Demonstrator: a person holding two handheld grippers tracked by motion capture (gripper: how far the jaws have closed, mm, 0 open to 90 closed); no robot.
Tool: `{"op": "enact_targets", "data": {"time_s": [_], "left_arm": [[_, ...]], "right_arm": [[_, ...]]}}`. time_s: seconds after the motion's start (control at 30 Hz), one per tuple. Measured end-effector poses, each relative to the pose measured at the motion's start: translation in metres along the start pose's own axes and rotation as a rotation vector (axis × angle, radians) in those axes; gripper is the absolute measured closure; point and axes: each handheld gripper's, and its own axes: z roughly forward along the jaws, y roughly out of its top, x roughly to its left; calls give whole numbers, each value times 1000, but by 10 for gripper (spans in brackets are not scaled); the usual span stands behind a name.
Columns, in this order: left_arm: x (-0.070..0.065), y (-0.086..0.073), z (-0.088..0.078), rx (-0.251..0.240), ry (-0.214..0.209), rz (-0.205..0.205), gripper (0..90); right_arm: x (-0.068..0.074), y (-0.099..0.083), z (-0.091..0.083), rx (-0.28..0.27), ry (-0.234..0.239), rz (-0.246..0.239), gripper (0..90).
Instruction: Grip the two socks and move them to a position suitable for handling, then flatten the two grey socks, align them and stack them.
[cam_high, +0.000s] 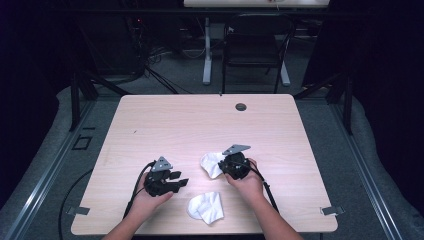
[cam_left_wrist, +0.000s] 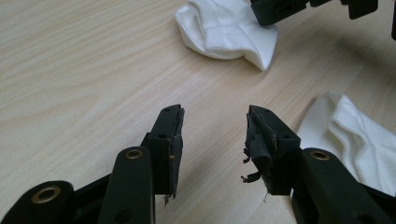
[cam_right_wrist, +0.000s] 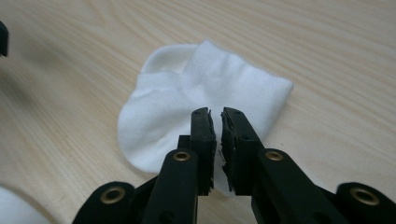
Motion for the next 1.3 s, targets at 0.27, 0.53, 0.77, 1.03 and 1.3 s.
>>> {"op": "enact_targets", "data": {"time_s": [0.27, 0.53, 0.77, 1.03, 1.3], "left_arm": [[3, 1, 4, 7, 18, -11, 560], [5, 1, 4, 7, 23, -10, 560], [1, -5, 0, 6, 12, -7, 560], [-2, -9, -4, 9, -8, -9, 561], [-11, -16, -16, 5, -43, -7, 569]], "right_arm": [[1, -10, 8, 27, 8, 6, 869], [10, -13, 8, 20, 40, -23, 891], [19, -16, 6, 24, 79, -70, 900], [25, -17, 3, 38, 101, -110, 899], [29, -14, -21, -29, 50, -81, 810]]}}
